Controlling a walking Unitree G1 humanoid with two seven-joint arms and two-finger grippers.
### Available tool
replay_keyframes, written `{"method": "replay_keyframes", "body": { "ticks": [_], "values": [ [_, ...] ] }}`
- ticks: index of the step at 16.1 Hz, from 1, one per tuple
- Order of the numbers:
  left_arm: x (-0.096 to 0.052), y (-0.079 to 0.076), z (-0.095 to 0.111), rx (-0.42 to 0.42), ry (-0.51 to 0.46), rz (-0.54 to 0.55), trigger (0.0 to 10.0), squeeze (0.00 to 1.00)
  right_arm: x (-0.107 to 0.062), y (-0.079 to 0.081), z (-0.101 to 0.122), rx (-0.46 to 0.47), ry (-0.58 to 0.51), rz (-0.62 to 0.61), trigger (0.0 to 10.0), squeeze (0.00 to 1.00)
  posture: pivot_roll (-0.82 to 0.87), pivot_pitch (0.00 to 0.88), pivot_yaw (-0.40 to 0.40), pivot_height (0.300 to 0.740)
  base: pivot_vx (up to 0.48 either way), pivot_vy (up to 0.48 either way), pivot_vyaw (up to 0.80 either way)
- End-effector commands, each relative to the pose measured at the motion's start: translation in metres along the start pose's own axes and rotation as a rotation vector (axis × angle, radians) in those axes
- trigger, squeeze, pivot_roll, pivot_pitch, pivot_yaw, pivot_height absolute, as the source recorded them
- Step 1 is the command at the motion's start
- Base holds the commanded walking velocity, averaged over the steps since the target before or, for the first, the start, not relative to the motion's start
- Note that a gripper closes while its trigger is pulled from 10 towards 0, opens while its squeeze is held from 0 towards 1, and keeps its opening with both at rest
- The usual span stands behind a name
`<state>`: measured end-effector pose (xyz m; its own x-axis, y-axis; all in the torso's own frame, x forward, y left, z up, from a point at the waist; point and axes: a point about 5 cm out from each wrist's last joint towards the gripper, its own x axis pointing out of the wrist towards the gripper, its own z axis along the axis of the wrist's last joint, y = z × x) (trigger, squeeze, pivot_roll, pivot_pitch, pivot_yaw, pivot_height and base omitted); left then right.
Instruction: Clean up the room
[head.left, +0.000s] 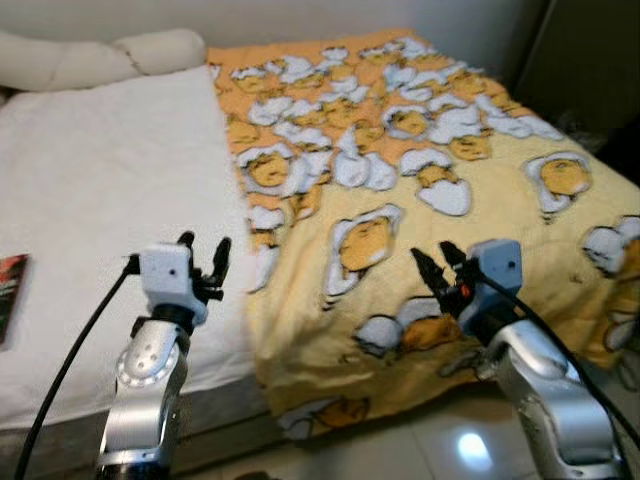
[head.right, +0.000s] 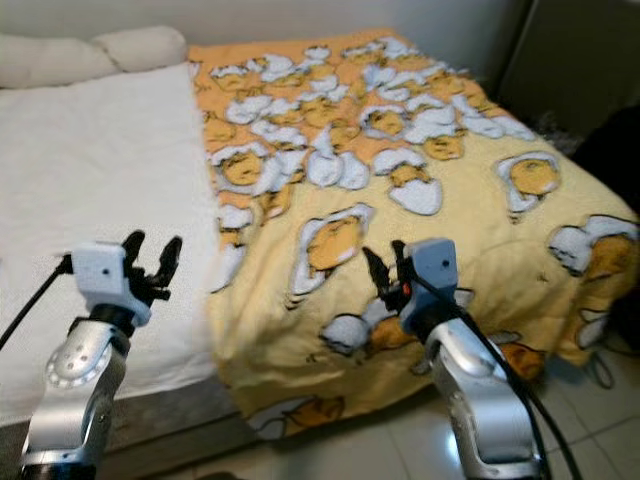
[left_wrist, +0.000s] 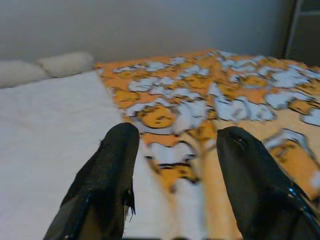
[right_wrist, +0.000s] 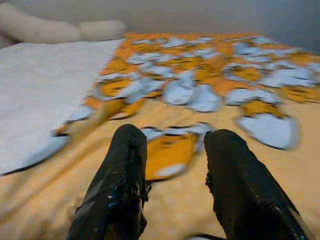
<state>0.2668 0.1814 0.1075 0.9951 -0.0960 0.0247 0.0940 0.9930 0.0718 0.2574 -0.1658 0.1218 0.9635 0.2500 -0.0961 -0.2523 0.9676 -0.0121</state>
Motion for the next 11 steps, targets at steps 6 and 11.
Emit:
{"method": "replay_keyframes", "body": {
  "ticks": [6,11],
  "values": [
    [0.011,-0.008,0.005,0.08,0.04,0.042,10.0,0.71,0.005,-0.012,-0.017,-0.049,0.044,-0.217,10.0,0.0,0.03,0.0,0.047,0.74,0.0,-0.48,0.0],
    [0.02,-0.018,0.003,0.069,0.057,0.017,10.0,0.71,0.002,-0.023,-0.018,-0.081,0.038,-0.267,10.0,0.0,0.0,0.0,0.073,0.74,0.0,-0.48,0.0]
  ]
}}
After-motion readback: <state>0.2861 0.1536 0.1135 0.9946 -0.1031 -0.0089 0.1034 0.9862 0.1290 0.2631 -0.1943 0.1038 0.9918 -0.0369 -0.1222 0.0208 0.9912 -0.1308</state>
